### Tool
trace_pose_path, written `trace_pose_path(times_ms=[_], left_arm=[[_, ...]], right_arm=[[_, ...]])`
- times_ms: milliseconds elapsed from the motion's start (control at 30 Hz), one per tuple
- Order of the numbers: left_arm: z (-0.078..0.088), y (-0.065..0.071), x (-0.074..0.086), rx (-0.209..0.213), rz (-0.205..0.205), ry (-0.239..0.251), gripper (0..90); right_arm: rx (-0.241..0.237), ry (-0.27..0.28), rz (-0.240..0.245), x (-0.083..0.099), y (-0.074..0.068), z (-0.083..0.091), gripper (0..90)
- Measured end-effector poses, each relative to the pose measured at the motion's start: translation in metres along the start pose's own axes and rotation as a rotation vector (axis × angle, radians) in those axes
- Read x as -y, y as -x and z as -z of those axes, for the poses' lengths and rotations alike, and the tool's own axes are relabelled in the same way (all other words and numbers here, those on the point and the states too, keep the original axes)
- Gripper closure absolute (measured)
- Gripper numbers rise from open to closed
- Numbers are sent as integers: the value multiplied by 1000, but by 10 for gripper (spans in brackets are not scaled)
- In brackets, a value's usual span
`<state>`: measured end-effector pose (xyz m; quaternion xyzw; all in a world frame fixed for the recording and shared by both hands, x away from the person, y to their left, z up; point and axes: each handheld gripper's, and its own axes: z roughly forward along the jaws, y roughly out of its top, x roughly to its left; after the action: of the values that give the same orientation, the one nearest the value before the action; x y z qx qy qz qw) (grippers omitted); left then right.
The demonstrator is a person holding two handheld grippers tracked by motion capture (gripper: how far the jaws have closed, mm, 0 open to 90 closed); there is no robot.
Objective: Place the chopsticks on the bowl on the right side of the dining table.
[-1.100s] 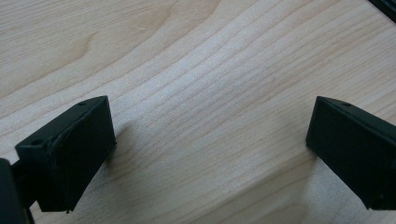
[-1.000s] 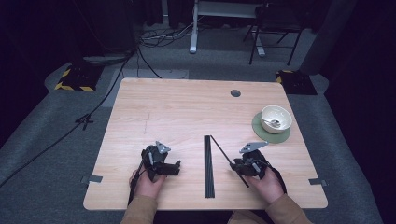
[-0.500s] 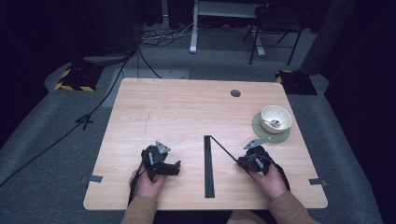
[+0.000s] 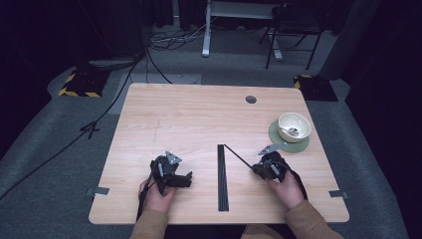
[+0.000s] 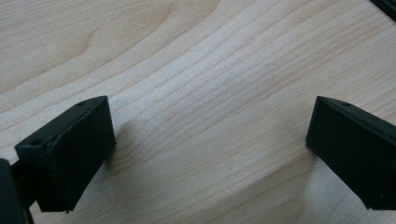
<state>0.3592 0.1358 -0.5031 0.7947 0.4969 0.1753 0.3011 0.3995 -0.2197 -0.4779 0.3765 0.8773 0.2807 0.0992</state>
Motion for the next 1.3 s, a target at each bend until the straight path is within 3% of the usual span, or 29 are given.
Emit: trace_pose_path(times_ms=[267, 633, 1300], left_arm=[[0, 0, 1, 0, 5, 5, 4], [0, 0, 0, -3, 3, -1, 3], [1, 2, 1, -8, 21, 3, 5]], right_arm=[[-1, 1, -42, 1, 8, 1, 859], [-21, 64, -81, 5, 17, 23, 861], [-25, 242, -94, 1, 29, 87, 861]])
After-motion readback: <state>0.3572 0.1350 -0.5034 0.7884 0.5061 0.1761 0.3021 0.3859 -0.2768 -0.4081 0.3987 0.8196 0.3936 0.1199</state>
